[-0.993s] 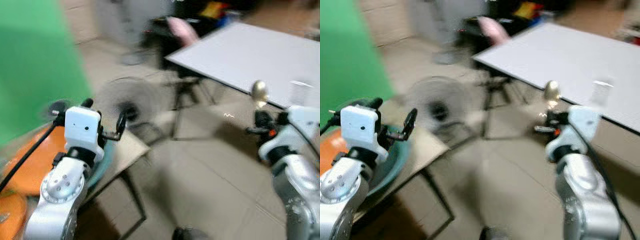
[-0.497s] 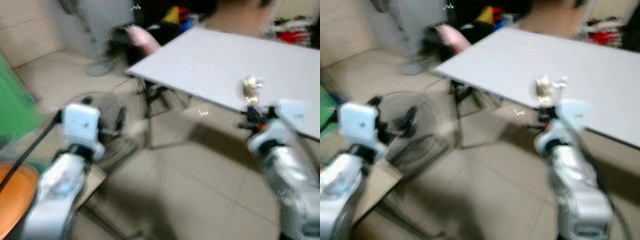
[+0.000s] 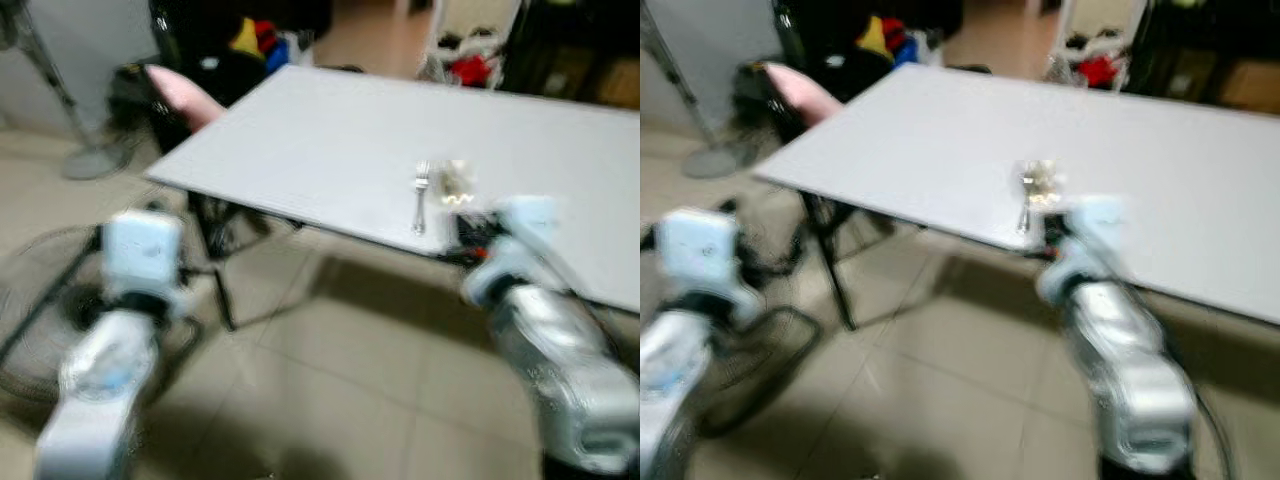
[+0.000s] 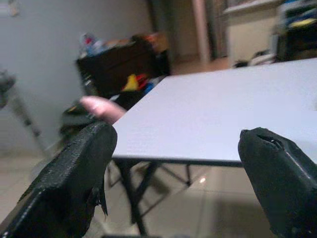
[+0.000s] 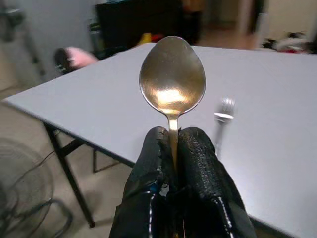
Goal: Setting the table
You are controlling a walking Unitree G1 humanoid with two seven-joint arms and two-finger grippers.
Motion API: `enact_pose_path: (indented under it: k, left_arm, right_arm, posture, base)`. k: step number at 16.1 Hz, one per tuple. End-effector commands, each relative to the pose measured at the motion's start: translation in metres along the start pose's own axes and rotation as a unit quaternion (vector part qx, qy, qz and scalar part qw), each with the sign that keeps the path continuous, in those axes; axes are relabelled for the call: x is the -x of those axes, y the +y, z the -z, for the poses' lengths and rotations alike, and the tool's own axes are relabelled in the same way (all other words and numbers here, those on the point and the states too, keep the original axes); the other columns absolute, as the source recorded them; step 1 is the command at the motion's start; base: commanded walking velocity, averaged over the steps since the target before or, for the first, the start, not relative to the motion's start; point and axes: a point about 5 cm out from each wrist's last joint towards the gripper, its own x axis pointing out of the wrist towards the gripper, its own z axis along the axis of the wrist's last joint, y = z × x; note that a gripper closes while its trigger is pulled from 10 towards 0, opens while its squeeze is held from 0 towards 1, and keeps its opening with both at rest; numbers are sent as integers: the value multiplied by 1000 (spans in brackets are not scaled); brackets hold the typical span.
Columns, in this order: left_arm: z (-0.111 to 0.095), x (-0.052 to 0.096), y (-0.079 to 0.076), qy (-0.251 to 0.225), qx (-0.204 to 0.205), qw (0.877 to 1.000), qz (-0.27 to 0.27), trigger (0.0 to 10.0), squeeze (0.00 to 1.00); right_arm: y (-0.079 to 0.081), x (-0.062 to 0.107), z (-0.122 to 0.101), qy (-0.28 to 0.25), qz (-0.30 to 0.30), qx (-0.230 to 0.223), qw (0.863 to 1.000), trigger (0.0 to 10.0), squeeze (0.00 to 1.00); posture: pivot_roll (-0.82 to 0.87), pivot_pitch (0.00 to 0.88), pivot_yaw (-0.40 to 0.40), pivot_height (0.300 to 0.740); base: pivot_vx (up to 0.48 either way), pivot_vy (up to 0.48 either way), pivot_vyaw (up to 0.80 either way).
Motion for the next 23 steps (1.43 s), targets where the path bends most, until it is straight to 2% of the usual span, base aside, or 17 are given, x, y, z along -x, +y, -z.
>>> enact_pose_path:
  k: [1, 4, 8, 20, 23]
  left_arm:
    - [-4, 0, -4, -8, 3, 1000, 10, 10000, 0]
    - [-3, 3, -3, -4, 4, 1000, 7, 10000, 0]
    - [-1, 6, -3, 3, 3, 1000, 12, 10000, 0]
    - [1, 6, -6, 10, 3, 1000, 25, 10000, 0]
    - [3, 6, -10, 13, 11, 999, 32, 10000, 0]
  right_arm:
    - [-6, 0, -2, -3, 8, 11, 1000, 10000, 0]
    - [-3, -2, 0, 5, 2, 12, 1000, 10000, 0]
    - [0, -2, 3, 6, -2, -3, 1000, 10000, 0]
    - [3, -5, 7, 15, -1, -3, 1000, 10000, 0]
    - [0, -3, 7, 17, 18, -3, 1000, 10000, 0]
  posture:
    - [-135, 0, 37, 740]
    - [-132, 0, 35, 740]
    - [-134, 0, 41, 740]
    - [-132, 0, 41, 740]
    - [-141, 0, 47, 740]
  base:
    - [360, 0, 0]
    - [364, 0, 800]
    - [367, 0, 0]
    - [366, 0, 0]
    - [206, 0, 0]
